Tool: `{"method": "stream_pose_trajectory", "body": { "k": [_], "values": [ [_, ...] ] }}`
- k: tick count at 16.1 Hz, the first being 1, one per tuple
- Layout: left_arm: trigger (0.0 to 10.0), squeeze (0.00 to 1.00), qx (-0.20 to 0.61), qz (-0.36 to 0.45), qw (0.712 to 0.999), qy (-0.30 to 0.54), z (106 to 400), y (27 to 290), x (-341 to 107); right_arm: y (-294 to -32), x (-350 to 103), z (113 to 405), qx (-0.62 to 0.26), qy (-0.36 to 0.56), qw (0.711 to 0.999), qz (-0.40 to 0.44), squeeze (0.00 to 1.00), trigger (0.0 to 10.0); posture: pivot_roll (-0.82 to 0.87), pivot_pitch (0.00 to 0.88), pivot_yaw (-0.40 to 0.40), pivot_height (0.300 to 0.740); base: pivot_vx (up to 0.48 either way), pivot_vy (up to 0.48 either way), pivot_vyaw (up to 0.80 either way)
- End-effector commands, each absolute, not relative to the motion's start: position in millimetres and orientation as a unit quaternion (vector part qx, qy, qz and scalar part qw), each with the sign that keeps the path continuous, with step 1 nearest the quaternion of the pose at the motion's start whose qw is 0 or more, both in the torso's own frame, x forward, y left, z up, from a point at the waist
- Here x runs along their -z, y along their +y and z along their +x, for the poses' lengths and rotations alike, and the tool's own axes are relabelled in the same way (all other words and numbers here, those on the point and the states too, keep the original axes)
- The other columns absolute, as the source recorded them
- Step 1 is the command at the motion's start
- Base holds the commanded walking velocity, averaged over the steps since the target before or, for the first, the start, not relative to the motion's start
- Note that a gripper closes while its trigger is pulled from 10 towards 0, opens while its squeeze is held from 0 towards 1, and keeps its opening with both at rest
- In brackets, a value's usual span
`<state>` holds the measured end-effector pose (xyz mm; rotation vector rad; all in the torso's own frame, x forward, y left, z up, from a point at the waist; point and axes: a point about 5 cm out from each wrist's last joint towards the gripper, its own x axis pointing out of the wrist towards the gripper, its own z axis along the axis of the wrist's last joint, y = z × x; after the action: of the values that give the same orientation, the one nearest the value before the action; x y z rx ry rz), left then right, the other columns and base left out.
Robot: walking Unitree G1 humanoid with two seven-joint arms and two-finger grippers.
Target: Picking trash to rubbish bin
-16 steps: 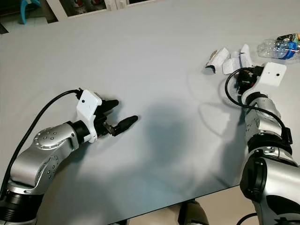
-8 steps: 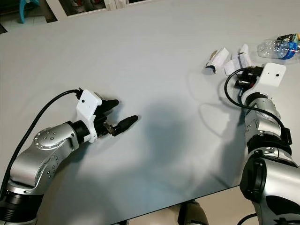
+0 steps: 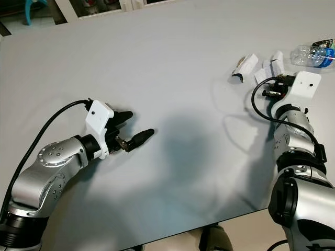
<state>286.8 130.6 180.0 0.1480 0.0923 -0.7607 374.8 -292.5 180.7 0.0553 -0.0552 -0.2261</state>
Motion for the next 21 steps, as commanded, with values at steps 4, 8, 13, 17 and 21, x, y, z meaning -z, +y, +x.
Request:
{"method": "stream_pose_trajectory", "body": {
  "k": [4, 8, 13, 17, 21],
  "values": [
    [10.0, 0.0, 0.378, 0.075, 0.922, 0.047, 286, 125, -177, -285, -147, 367, 0.107, 0.033, 0.994, -0.012, 0.0, 0.0, 0.5, 0.292, 0.106, 0.74, 0.0, 0.0, 0.0],
    [10.0, 0.0, 0.386, 0.069, 0.919, 0.038, 291, 117, -178, -287, -150, 362, 0.106, -0.009, 0.994, -0.04, 0.0, 0.0, 0.47, 0.26, 0.105, 0.74, 0.0, 0.0, 0.0],
    [10.0, 0.0, 0.411, 0.052, 0.91, 0.027, 299, 97, -175, -281, -150, 330, 0.122, -0.116, 0.984, -0.062, 0.0, 0.0, 0.36, 0.219, 0.105, 0.74, 0.0, 0.0, 0.0],
    [10.0, 0.0, 0.428, 0.036, 0.903, 0.019, 305, 81, -172, -269, -151, 284, 0.151, -0.151, 0.975, -0.063, 0.0, 0.5, 0.27, 0.191, 0.095, 0.74, 0.0, 0.0, 0.0],
    [10.0, 0.0, 0.424, 0.026, 0.905, -0.001, 310, 66, -173, -253, -171, 254, 0.168, -0.172, 0.967, -0.084, 0.0, 0.7, 0.21, 0.17, 0.088, 0.74, 0.0, 0.0, 0.0]
  ]
}}
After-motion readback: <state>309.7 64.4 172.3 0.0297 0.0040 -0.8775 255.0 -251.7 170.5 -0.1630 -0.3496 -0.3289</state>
